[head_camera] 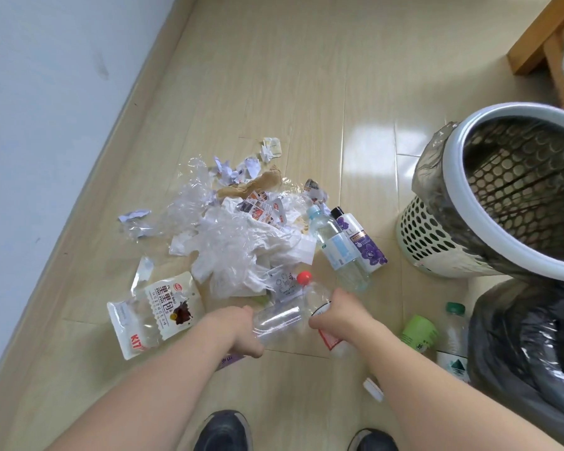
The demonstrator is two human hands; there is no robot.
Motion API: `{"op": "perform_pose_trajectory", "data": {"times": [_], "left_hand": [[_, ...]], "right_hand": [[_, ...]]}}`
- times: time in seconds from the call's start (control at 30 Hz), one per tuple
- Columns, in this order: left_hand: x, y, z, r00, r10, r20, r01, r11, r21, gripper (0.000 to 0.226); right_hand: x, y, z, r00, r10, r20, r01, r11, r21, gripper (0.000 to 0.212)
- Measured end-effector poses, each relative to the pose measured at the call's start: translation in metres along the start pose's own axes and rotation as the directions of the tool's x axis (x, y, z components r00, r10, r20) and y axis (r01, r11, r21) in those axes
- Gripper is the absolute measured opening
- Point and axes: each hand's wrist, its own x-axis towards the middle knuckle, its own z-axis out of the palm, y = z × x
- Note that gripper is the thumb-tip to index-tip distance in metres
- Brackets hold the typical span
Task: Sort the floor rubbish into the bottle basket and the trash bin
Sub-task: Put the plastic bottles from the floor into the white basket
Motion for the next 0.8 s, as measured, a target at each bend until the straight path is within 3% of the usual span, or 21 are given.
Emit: {"op": "perform_pose_trajectory", "data": {"times": [0.1, 0.2, 0.3, 0.5, 0.63, 0.73, 0.8], "left_hand": [[-0.033, 0.004, -0.027, 1.000, 0.006, 0.021, -0.006, 1.000, -0.010, 0.055], [-0.073, 0.012, -0.054, 1.000, -0.017, -0.011, 0.016, 0.998, -0.060, 0.052], [-0.116, 0.022, -0.074, 0.996, -0.013, -0.088, 0.003, 0.994, -0.108, 0.054], [-0.218, 0.052, -0.109, 0.965, 0.065, -0.255, -0.122, 0.968, -0.217, 0.073], [-0.278, 0.072, -0.119, 0.947, 0.093, -0.307, -0.202, 0.917, -0.345, 0.083], [-0.312, 0.088, -0.119, 0.940, 0.133, -0.315, -0.254, 0.889, -0.382, 0.084], [-0.330, 0.099, -0.118, 0.928, 0.160, -0.337, -0.290, 0.877, -0.383, 0.084]], "right_hand": [[-0.027, -0.005, -0.029, 0.999, 0.018, 0.048, -0.019, 1.000, 0.015, 0.042], [-0.065, -0.011, -0.055, 0.999, 0.016, 0.042, -0.018, 0.999, 0.033, 0.056], [-0.110, -0.013, -0.079, 1.000, -0.025, 0.008, 0.025, 0.997, 0.077, 0.054], [-0.208, -0.006, -0.119, 0.980, -0.147, -0.135, 0.178, 0.949, 0.260, 0.059], [-0.268, 0.011, -0.143, 0.939, -0.199, -0.280, 0.287, 0.904, 0.318, 0.063], [-0.301, 0.027, -0.154, 0.902, -0.214, -0.375, 0.348, 0.875, 0.337, 0.054], [-0.317, 0.039, -0.160, 0.887, -0.211, -0.412, 0.372, 0.854, 0.364, 0.064]]}}
